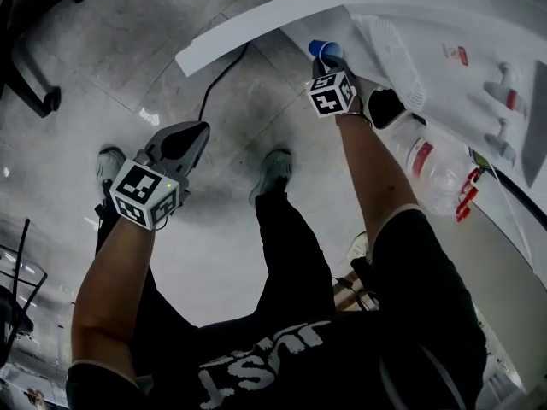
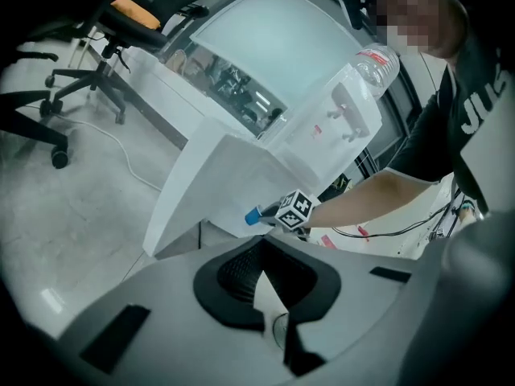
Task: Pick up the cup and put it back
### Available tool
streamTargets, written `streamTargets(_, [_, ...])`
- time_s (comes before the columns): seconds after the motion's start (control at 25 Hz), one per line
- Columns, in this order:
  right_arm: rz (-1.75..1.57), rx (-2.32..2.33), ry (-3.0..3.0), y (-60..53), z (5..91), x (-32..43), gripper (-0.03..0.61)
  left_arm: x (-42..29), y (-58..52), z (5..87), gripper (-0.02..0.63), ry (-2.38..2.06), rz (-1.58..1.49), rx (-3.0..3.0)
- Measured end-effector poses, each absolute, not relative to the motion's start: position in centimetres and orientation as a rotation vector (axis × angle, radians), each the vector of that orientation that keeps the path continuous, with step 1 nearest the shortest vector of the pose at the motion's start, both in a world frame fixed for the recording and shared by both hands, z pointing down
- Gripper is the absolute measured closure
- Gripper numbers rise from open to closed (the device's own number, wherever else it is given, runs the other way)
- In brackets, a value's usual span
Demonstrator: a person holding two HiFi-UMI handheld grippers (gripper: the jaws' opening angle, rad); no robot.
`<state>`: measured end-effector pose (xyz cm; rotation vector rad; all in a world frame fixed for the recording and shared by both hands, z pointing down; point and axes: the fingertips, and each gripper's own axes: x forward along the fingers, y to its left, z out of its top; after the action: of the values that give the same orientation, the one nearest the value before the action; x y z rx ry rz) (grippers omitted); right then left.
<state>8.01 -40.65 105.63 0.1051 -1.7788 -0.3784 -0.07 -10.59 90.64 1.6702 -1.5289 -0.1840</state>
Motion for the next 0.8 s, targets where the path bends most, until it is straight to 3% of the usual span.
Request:
streamTargets(0.28, [-0.244, 0.036, -1.862, -31.6, 91.8, 8.9, 0.531, -0.6, -9.8, 79.5, 0.605, -1.569, -0.251, 1.696])
streamTargets(0.8, [-0.212, -0.030, -1.995, -23.1, 59.7, 6.4, 0.531, -5.4, -8.8, 51.4, 0.606, -1.650, -0.272, 1.842])
